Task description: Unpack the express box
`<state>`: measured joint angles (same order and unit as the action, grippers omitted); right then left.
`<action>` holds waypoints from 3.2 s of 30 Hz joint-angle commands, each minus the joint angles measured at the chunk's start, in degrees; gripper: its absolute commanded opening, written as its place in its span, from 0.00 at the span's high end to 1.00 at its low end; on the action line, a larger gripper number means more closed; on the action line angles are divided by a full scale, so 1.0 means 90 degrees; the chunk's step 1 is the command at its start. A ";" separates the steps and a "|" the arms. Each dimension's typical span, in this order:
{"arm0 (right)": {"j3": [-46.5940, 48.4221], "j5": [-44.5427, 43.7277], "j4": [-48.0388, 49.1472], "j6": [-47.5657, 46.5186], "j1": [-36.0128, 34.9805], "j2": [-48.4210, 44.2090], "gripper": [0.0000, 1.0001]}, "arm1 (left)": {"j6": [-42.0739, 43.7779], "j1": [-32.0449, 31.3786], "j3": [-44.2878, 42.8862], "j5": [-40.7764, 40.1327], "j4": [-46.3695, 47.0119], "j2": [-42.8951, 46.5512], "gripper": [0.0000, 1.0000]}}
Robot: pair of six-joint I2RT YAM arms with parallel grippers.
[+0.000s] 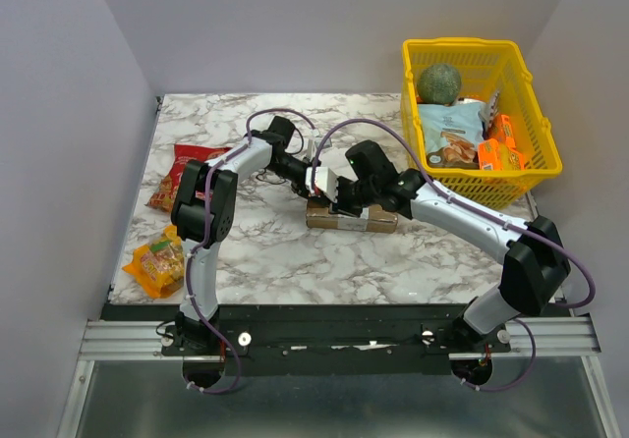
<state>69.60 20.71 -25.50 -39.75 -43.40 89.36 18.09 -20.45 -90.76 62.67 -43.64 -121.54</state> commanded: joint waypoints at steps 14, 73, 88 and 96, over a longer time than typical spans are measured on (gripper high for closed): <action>-0.0058 -0.0016 0.0089 -0.0310 0.0027 0.0061 1.00 | 0.0471 0.0065 0.0095 -0.1261 -0.0190 -0.0549 1.00; 0.1485 -0.0406 0.0235 0.1584 -0.0471 0.1849 0.99 | 0.1262 -0.0042 -0.0570 -0.0928 -0.1851 -0.0539 1.00; 0.0587 -0.0788 0.0509 0.0451 -0.0354 0.0921 1.00 | 0.1164 -0.0248 -0.1351 -0.2091 -0.1880 -0.1506 1.00; 0.0128 -0.0212 0.0226 0.0442 -0.0159 0.0462 1.00 | 0.1311 -0.0248 -0.1175 -0.2295 -0.1783 -0.1437 1.00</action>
<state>73.47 18.92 -18.06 -34.57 -46.92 97.45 25.02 -22.52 -104.55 60.58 -63.72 -129.45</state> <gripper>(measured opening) 0.204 0.007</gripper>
